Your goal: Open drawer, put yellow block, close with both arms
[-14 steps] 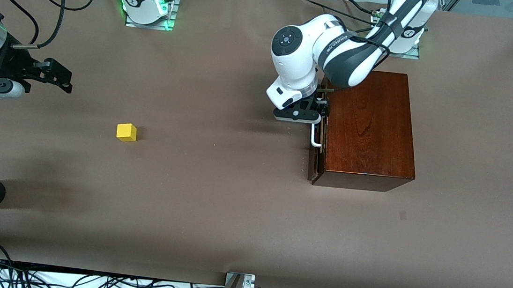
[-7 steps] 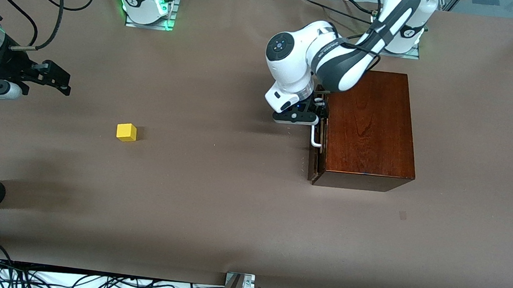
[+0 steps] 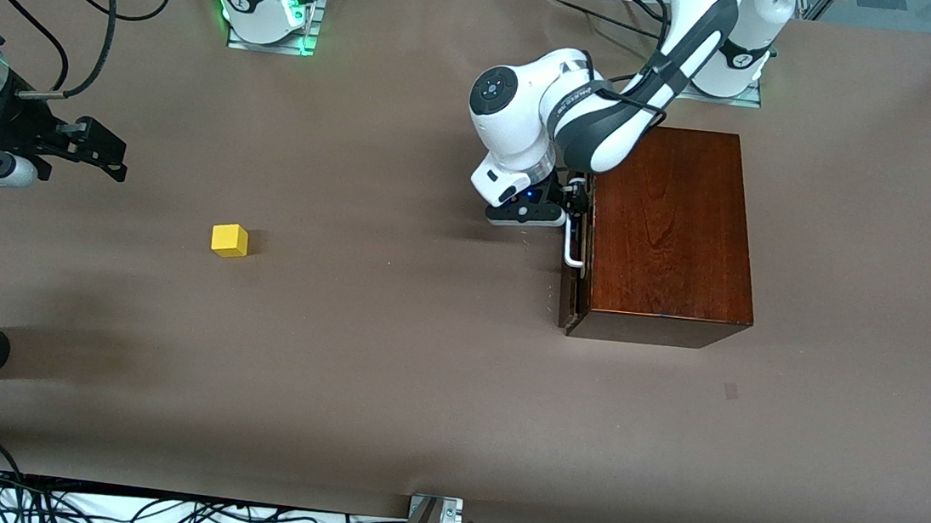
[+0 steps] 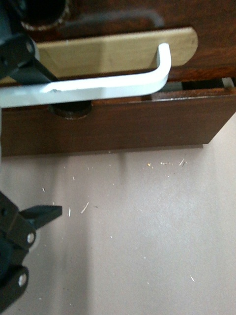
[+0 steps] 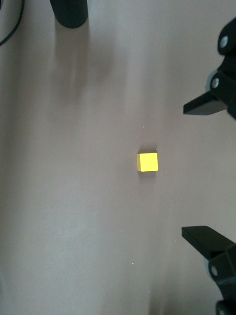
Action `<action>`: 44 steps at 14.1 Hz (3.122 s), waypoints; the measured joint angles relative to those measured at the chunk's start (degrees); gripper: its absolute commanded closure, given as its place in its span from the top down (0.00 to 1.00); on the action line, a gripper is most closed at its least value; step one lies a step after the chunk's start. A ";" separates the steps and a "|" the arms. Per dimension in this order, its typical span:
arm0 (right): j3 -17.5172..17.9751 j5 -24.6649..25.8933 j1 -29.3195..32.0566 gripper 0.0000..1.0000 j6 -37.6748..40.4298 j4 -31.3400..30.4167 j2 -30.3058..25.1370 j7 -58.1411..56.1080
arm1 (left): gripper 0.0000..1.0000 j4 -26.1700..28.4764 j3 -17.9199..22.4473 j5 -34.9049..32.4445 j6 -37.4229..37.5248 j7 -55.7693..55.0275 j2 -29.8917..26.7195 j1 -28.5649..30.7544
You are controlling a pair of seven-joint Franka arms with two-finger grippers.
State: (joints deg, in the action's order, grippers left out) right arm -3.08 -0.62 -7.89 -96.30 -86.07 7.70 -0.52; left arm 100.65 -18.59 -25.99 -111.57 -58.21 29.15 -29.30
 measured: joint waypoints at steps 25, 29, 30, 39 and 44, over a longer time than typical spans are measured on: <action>0.13 0.00 0.31 1.00 5.87 0.08 0.27 -2.77 | 1.00 -21.70 0.05 7.06 3.93 1.63 6.54 -6.36; 0.00 0.04 0.36 1.00 4.75 -0.02 4.14 -7.04 | 1.00 -22.35 0.47 11.31 11.97 10.25 -1.59 -0.26; -0.05 0.05 0.42 1.00 3.64 0.03 5.39 -8.24 | 1.00 -22.37 0.50 11.61 14.17 12.64 -3.51 1.87; 0.55 -0.20 -0.08 1.00 -6.08 -2.22 16.15 -9.33 | 1.00 -22.36 1.01 18.38 29.10 41.85 -14.66 25.12; 0.54 -2.65 0.08 1.00 -17.41 -10.72 17.91 -9.33 | 1.00 -17.52 10.80 21.46 28.80 52.37 -20.22 26.93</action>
State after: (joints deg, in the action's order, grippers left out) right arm -2.54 -3.28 -7.81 -113.71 -96.78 25.61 -9.85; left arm 83.13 -7.79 -4.53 -82.78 -5.84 8.93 -2.36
